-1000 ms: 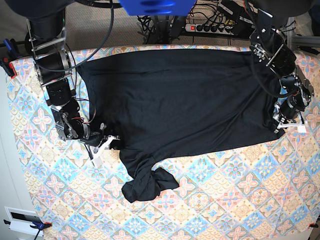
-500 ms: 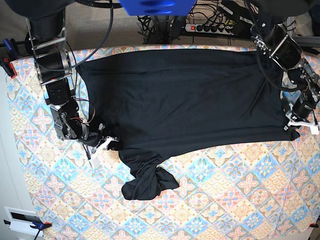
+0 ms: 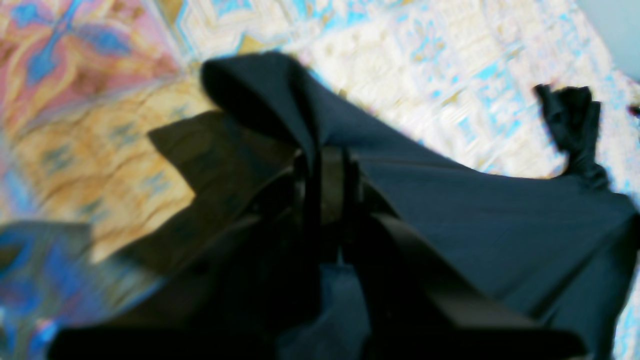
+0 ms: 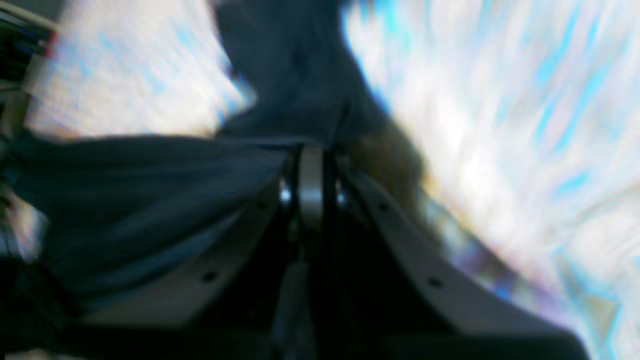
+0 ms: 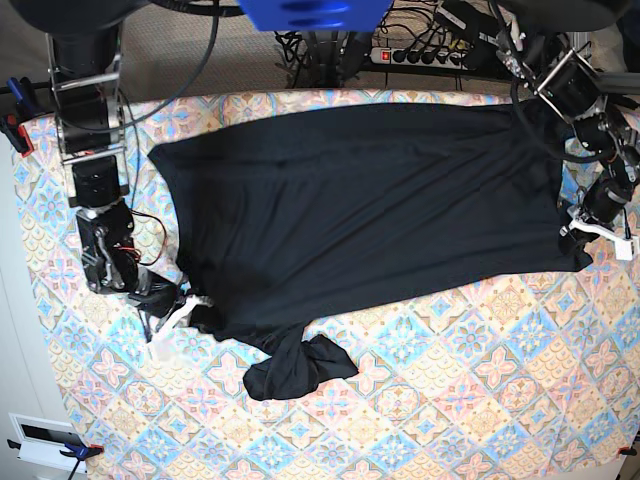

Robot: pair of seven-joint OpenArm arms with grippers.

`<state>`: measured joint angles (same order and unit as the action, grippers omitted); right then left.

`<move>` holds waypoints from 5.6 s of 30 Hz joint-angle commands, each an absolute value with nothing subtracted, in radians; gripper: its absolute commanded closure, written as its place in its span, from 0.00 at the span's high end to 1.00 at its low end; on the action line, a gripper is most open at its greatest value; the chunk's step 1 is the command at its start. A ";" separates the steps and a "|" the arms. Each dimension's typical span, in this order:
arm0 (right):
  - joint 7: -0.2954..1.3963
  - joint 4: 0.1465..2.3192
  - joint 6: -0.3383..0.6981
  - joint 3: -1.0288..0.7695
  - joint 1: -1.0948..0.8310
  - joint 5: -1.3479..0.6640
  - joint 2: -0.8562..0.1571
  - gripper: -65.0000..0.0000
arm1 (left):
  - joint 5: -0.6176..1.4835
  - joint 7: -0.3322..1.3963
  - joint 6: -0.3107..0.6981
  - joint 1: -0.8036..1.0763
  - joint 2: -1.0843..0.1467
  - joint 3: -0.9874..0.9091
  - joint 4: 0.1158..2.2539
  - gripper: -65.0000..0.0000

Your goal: Layout the t-shirt on the table in an organized manner, then fold the t-shirt properly

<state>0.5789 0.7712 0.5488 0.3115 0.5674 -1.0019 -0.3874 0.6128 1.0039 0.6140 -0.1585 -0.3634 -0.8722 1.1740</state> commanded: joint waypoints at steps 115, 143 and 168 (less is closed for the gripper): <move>0.834 1.216 0.552 -0.183 0.047 -1.003 -0.406 0.00 | 0.711 0.975 0.621 0.240 -0.340 -0.866 1.547 0.00; 0.834 1.228 0.552 -0.211 0.047 -1.007 -0.406 0.31 | 0.575 1.070 0.622 0.220 -0.282 -0.865 1.546 0.58; 0.912 1.218 0.552 -0.449 0.208 -1.004 -0.406 0.32 | 0.630 1.061 0.622 0.213 -0.214 -1.024 1.552 0.58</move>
